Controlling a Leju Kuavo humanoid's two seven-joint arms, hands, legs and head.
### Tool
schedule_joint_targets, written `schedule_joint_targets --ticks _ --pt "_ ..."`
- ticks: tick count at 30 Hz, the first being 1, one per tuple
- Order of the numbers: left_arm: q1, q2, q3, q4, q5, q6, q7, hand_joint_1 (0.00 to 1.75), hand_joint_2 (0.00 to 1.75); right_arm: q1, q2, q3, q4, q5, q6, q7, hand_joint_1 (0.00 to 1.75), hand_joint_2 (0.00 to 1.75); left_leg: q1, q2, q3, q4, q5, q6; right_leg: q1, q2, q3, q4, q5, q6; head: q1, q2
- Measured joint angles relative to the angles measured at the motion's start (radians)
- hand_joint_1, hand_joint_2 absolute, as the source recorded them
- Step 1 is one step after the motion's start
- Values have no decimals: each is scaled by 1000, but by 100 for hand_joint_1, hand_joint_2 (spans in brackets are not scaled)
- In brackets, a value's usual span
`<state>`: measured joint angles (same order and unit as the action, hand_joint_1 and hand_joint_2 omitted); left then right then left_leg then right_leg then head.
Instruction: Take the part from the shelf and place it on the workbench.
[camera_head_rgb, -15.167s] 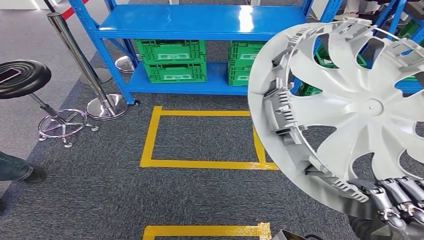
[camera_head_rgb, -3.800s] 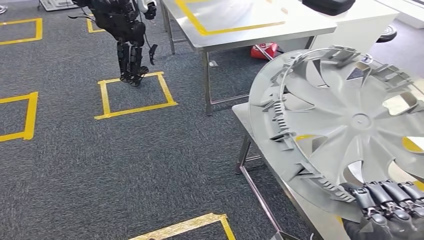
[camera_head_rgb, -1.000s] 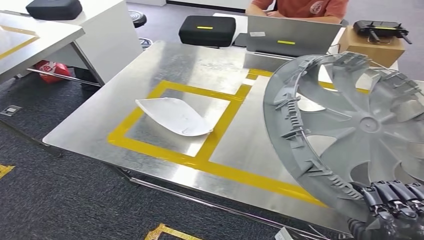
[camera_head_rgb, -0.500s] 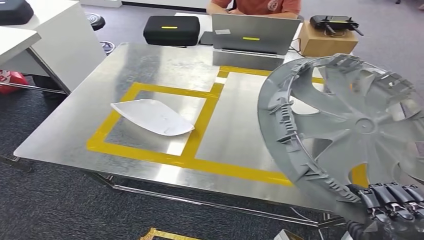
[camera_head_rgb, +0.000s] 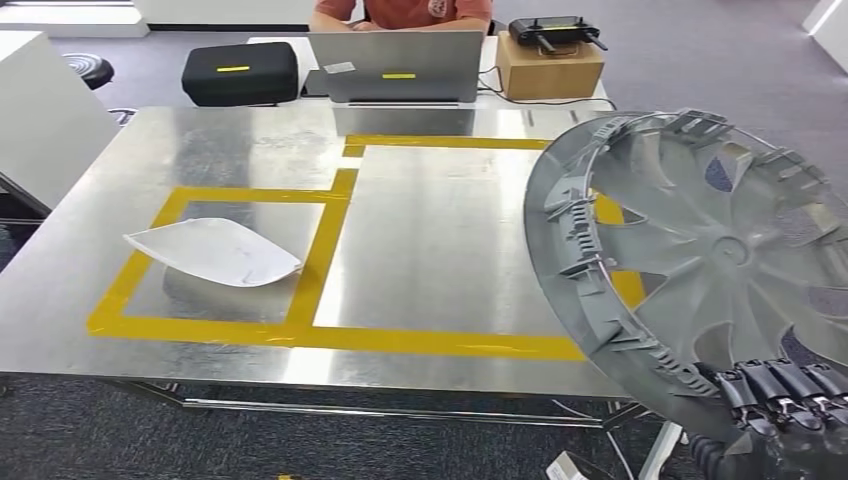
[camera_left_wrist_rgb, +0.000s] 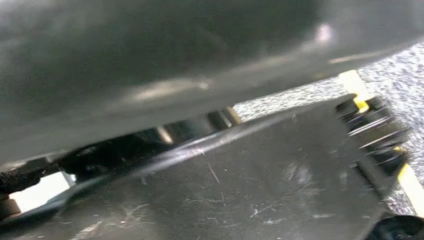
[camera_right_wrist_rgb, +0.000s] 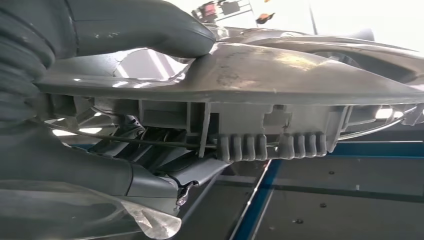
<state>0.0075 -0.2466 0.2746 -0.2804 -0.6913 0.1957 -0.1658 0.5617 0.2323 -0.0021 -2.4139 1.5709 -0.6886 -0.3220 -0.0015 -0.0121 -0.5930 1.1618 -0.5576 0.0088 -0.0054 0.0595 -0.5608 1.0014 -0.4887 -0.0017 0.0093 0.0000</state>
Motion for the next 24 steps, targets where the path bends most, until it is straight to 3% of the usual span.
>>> schedule_joint_targets --ticks 1,3,5,6,8,10,11,12,13,14,16,18,19,22,24 --pt "0 1 0 0 0 0 0 0 0 0 0 0 1 0 0 0 175 175 -1 -21 29 -67 29 11 2 11 0 1 0 1 1 0" --pt "0 2 0 0 0 0 -2 0 0 -1 0 0 1 0 0 0 175 175 -4 -52 61 -146 52 23 0 29 -6 3 4 8 1 0" --pt "0 2 0 0 1 0 -4 0 0 1 0 0 1 0 0 1 175 175 -5 -45 64 -159 53 24 -3 46 -15 1 9 20 1 0" --pt "0 2 0 0 1 0 -6 0 0 3 0 0 2 0 0 1 175 175 -4 -36 65 -166 57 25 -4 42 -21 4 8 25 2 0" --pt "0 -1 0 0 1 0 -8 0 0 3 0 0 2 0 0 1 175 175 2 -13 69 -180 66 30 -2 3 -49 49 -24 36 7 0" --pt "3 -3 0 0 0 0 -9 0 0 1 0 0 3 0 0 0 175 175 3 12 68 -184 69 34 -5 -42 -105 168 -89 46 13 0" --pt "4 -3 0 0 1 0 -9 0 0 0 0 0 3 0 0 0 175 175 3 24 67 -184 68 34 -8 -50 -134 231 -115 52 14 0" --pt "5 -2 0 0 1 0 -9 0 0 0 0 1 4 0 0 0 175 175 3 34 66 -183 68 33 -11 -54 -150 270 -125 57 14 0" --pt "5 -2 1 0 1 0 -9 0 0 1 0 1 6 0 0 1 175 175 3 42 66 -183 67 31 -14 -57 -148 272 -116 61 15 0" --pt "5 -2 1 0 1 -1 -9 0 0 1 0 1 7 0 0 2 175 175 4 47 66 -181 65 29 -17 -60 -123 232 -90 65 15 0" --pt "4 -3 1 0 1 -1 -9 0 0 1 0 1 10 0 0 5 175 175 5 52 66 -174 60 19 -21 -70 -39 92 -35 68 16 0" --pt "4 -2 1 0 1 -1 -10 0 0 1 0 1 10 0 0 6 175 175 1 53 63 -165 55 8 -21 -75 13 5 -18 58 16 0" --pt "4 -1 1 0 1 -1 -10 0 0 1 0 1 11 0 0 6 175 175 -1 53 61 -162 54 9 -20 -75 18 -5 -21 52 15 0" --pt "4 0 1 0 3 -2 -11 0 0 3 0 2 12 0 0 6 175 175 -2 52 60 -161 57 33 -19 -73 19 -6 -17 45 12 0" --pt "4 1 1 0 5 -4 -11 0 0 5 0 2 13 0 0 10 175 175 -1 52 62 -165 60 36 -16 -73 19 -5 -18 40 11 0"
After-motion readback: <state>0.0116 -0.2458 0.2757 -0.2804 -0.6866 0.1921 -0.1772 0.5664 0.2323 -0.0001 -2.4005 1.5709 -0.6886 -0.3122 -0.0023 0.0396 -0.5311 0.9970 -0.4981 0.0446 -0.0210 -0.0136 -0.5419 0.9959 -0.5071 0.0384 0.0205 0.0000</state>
